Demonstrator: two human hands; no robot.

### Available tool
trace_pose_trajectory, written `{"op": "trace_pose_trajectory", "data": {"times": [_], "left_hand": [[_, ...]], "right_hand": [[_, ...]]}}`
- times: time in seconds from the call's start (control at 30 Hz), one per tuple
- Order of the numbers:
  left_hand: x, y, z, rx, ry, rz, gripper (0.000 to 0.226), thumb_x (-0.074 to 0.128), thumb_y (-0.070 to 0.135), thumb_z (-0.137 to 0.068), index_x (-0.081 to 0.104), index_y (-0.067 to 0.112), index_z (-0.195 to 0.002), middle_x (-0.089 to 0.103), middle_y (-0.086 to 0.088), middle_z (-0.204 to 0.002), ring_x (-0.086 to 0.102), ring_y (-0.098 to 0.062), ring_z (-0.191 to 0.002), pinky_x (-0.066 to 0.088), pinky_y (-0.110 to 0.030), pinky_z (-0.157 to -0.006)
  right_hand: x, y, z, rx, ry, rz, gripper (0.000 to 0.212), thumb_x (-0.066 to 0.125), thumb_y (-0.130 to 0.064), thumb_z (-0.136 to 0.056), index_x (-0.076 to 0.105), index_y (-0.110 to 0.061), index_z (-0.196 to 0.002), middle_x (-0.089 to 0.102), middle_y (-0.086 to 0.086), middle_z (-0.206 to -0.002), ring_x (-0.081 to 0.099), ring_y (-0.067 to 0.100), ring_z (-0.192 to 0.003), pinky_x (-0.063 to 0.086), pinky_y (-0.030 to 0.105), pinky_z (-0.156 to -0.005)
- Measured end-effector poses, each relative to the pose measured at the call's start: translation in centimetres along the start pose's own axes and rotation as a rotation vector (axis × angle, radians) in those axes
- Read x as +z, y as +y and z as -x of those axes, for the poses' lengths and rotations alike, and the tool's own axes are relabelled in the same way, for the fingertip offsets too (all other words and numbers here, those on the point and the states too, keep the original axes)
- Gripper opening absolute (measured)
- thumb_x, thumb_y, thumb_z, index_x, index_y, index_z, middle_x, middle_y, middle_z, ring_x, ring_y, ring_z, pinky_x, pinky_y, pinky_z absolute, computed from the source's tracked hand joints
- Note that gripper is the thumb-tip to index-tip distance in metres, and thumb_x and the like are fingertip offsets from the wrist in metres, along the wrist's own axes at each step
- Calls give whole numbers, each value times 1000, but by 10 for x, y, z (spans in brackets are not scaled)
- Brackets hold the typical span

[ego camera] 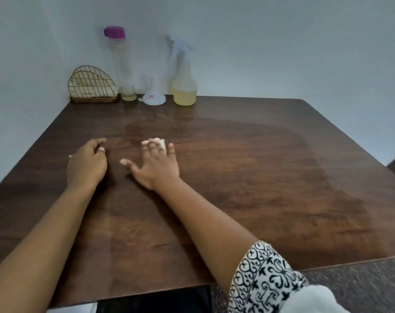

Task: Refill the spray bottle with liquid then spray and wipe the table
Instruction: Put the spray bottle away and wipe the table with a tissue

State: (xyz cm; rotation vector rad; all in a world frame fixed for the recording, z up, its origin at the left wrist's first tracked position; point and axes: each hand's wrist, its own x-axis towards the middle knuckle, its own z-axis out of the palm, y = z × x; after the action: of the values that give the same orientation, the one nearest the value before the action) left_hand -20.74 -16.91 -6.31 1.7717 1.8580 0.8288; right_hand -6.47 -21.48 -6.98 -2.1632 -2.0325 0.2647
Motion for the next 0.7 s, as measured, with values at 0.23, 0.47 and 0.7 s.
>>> {"op": "trace_pose_trajectory", "data": {"times": [0.23, 0.47, 0.7], "left_hand": [[-1, 3, 5, -4, -28, -34, 37, 38, 21, -100, 53, 25, -133, 50, -13, -142, 33, -32, -138, 8, -42, -121], [1, -1, 0, 18, -38, -93, 35, 38, 23, -99, 56, 25, -130, 48, -13, -143, 39, -32, -136, 6, -42, -120], [1, -1, 2, 23, -43, -115, 36, 36, 22, -100, 57, 24, -128, 48, -13, -144, 39, -32, -135, 6, -42, -119]], "right_hand": [[-10, 58, 6, 73, 38, 1, 80, 11, -70, -89, 9, -21, -152, 5, -3, -160, -4, 14, -147, -13, 46, -114], [-37, 119, 52, 255, -63, 5, 78, 8, -67, -90, 3, -19, -152, -1, -2, -160, -5, 13, -147, -8, 45, -116], [-83, 144, 97, 7, -306, 48, 54, 45, -21, -97, 28, -25, -147, 22, -5, -157, 22, 22, -143, 19, 31, -114]]}}
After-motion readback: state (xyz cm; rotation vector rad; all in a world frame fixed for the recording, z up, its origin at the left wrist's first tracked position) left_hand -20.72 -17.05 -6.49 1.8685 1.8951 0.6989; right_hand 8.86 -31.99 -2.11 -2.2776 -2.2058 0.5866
